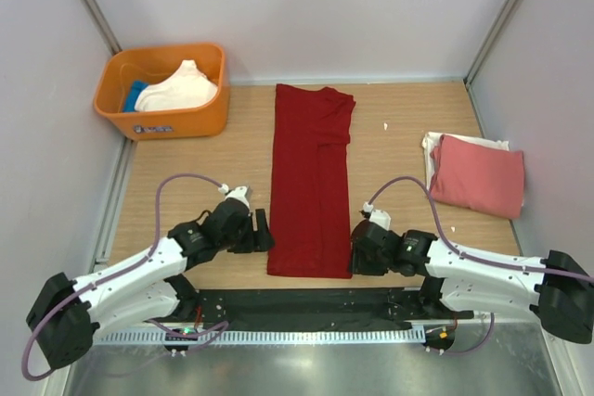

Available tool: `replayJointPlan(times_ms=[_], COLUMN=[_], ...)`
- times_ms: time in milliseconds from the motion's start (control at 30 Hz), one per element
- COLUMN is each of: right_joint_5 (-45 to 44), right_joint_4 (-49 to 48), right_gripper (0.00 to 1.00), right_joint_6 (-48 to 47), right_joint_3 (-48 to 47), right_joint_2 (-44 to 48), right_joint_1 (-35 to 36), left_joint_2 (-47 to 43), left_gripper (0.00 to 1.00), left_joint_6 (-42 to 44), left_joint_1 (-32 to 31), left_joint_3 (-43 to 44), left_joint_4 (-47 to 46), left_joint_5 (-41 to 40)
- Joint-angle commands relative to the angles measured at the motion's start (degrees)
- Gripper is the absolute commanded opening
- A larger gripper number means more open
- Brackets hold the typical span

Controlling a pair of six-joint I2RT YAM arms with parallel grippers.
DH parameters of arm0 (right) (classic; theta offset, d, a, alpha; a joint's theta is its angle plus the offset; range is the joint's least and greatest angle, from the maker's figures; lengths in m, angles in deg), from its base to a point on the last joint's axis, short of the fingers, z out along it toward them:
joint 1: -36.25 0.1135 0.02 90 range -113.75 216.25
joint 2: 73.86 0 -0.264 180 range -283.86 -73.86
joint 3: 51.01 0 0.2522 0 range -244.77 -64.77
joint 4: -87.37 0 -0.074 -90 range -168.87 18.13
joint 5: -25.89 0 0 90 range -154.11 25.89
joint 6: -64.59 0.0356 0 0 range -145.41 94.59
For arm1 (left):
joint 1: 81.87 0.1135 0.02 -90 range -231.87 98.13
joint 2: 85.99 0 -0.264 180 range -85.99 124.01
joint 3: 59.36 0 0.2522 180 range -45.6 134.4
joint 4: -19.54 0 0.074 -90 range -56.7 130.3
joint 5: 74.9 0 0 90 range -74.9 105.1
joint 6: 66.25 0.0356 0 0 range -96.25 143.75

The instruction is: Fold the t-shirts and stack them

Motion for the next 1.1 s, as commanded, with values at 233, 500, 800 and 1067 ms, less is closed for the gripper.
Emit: replayJointPlan(times_ms=[233,500,800,1067], right_joint_5=[-0.97,-1.76,-4.05,-0.27], right_joint_4=[-2.07,-3.22,-5.66,-8.23], right_gripper=[0.39,0.34,0.34,0.01], right_joint_6=[4.45,4.8,5.59,5.68], right_joint_3=[-0.08,0.54,1.85,1.85], right_joint_2=[-3.55,-3.73,-3.11,-5.84], right_joint_1=[4.63,4.81,4.72,4.81], left_joint_2=[-5.75,-0.03,1.99,1.55], left_gripper=[0.64,0.57,0.43,0.11], left_joint_6=[-12.71,-17.02,-18.25,-19.13], left_joint_1=[-6.36,-11.37,-12.87,-13.31], left_joint_3=[-7.88,-10.69,-11.49,-12.45], left_joint_4=[-2.76,-10.5,-13.49,-13.05], left_joint_5=[2.59,1.1,1.27,1.8])
